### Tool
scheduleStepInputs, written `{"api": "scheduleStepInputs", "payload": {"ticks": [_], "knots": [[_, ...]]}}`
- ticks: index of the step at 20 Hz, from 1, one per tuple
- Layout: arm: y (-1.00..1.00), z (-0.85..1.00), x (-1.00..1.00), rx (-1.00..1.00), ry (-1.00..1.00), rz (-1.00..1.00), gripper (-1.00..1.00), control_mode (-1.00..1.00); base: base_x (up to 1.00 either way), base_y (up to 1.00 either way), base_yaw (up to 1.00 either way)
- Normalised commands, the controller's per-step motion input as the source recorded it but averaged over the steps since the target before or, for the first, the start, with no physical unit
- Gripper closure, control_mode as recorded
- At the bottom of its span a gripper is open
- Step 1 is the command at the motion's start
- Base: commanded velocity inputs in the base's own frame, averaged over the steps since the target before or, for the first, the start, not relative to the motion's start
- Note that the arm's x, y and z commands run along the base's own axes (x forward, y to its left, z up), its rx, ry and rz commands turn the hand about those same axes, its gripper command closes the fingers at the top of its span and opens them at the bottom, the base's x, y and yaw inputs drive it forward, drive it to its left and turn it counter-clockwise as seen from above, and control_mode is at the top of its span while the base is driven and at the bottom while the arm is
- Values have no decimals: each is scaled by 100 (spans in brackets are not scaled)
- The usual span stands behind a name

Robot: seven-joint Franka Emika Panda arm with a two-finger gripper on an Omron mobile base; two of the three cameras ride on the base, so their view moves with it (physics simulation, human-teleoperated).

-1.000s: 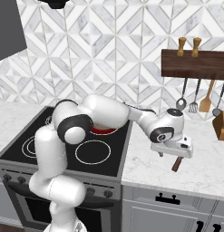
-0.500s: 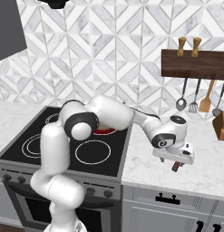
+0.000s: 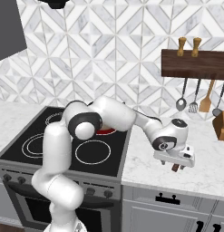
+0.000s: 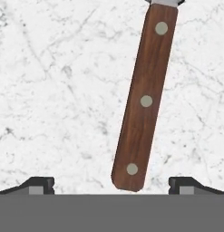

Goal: Put the broccoli and onion in the pot. Retrieve the spatula and lightly stir the vegetables in the pot.

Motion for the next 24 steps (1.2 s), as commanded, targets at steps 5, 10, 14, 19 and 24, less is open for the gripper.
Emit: {"api": "scheduleStepInputs", "payload": {"ticks": [5, 10, 14, 19, 24], "knots": [[-18, -6, 0, 0, 0, 0, -100, -100, 0, 0, 0], [-13, -10, 7, 0, 0, 0, -100, -100, 0, 0, 0], [-5, -12, 7, 0, 0, 0, -100, -100, 0, 0, 0], [0, -16, 15, 0, 0, 0, -100, -100, 0, 0, 0], [0, -17, 12, 2, -1, 0, -100, -100, 0, 0, 0]]}}
